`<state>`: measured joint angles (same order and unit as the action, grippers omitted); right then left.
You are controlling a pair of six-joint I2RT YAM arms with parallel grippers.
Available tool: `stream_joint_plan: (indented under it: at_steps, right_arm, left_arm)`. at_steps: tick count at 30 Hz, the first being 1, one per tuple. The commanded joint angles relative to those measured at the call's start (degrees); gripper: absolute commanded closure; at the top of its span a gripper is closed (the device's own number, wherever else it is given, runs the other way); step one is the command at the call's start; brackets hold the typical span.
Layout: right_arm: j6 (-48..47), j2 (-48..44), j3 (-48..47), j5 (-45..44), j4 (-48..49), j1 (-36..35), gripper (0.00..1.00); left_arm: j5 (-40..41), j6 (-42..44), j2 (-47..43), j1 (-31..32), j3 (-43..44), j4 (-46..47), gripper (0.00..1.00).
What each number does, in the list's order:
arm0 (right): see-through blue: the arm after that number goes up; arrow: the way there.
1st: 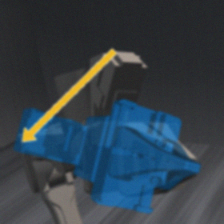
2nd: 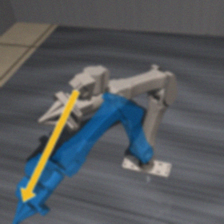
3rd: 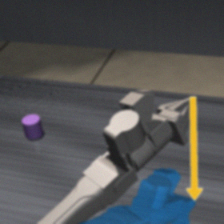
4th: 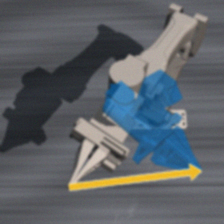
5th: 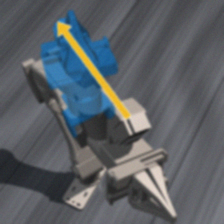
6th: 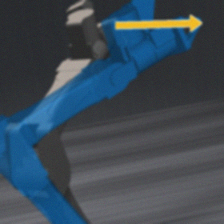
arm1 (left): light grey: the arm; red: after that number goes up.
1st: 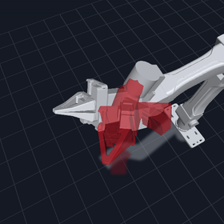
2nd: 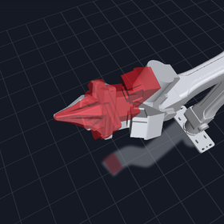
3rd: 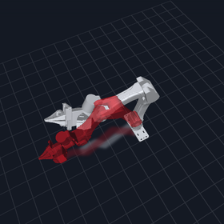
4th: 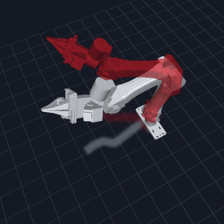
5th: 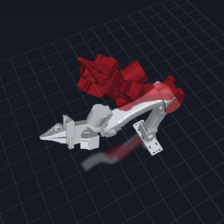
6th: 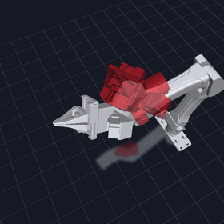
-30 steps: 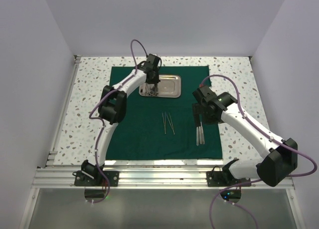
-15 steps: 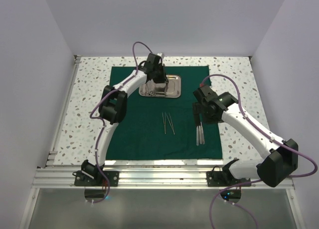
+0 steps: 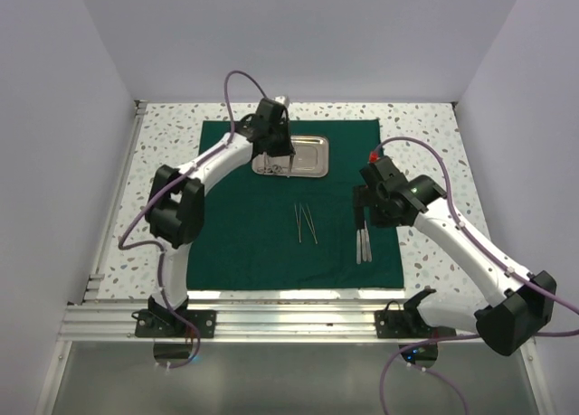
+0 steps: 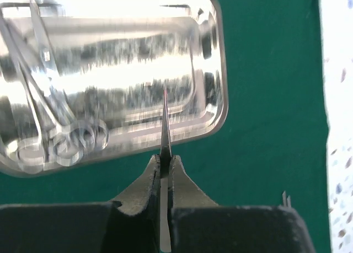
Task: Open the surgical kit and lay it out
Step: Pick up the medical item from the container, then place the medical item in the surgical kit.
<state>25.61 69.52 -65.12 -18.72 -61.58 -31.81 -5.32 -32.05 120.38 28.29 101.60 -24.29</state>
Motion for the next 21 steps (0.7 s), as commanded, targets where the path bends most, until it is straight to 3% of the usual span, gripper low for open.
stream_joint_plan:
  at_steps: [1,8,15,19,21]
  right_arm:
    - [1.11,-2.45,1.40,3.86,2.34,0.09,0.04]
    - [1.64,-5.26,5.26,7.64,2.61,0.17,0.05]
    - [1.56,-9.13,6.59,9.84,2.26,0.17,0.05]
    - [0.85,-8.52,6.50,10.37,2.34,0.17,0.05]
    - [0.33,-7.73,6.24,10.37,2.17,0.08,0.05]
  left_arm:
    - [8.39,1.73,-7.07,4.66,-9.47,-1.81,1.00]
    - [12.35,-3.01,-13.67,11.34,-24.51,0.47,1.00]
    - [13.76,-6.96,-14.20,14.94,-26.45,-0.49,1.00]
    - [13.85,-7.76,-14.47,16.35,-25.93,-0.84,0.73]
    - [14.02,-7.94,-14.73,16.44,-24.97,-1.63,0.65]
